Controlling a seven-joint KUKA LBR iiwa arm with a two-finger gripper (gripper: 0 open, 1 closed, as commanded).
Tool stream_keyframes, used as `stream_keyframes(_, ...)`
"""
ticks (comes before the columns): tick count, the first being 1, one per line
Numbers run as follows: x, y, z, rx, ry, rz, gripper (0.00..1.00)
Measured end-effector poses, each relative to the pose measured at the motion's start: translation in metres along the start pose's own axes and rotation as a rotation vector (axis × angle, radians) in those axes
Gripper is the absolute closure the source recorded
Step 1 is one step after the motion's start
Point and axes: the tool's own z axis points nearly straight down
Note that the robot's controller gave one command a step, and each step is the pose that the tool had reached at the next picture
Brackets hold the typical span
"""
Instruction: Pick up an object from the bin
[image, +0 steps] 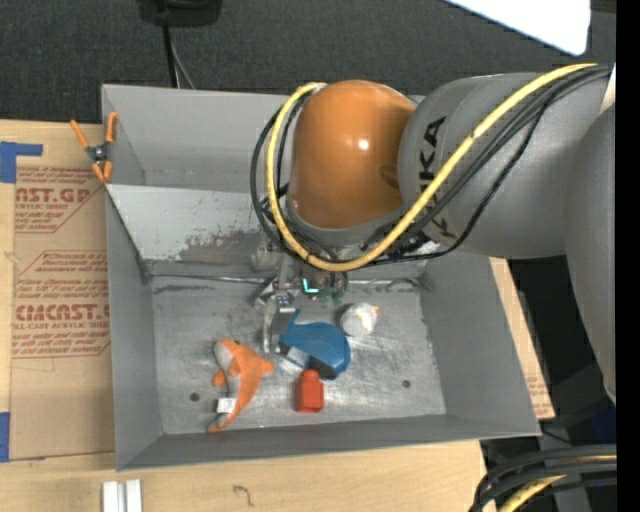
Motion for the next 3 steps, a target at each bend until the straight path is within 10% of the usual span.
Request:
stream_keyframes(1, -0.002, -0.001, -0.004, -0.001, -0.008, 0.001, 0.00)
stream_keyframes(3, 0.036, -0.019, 0.091, -0.001, -0.010, -0.091, 0.00)
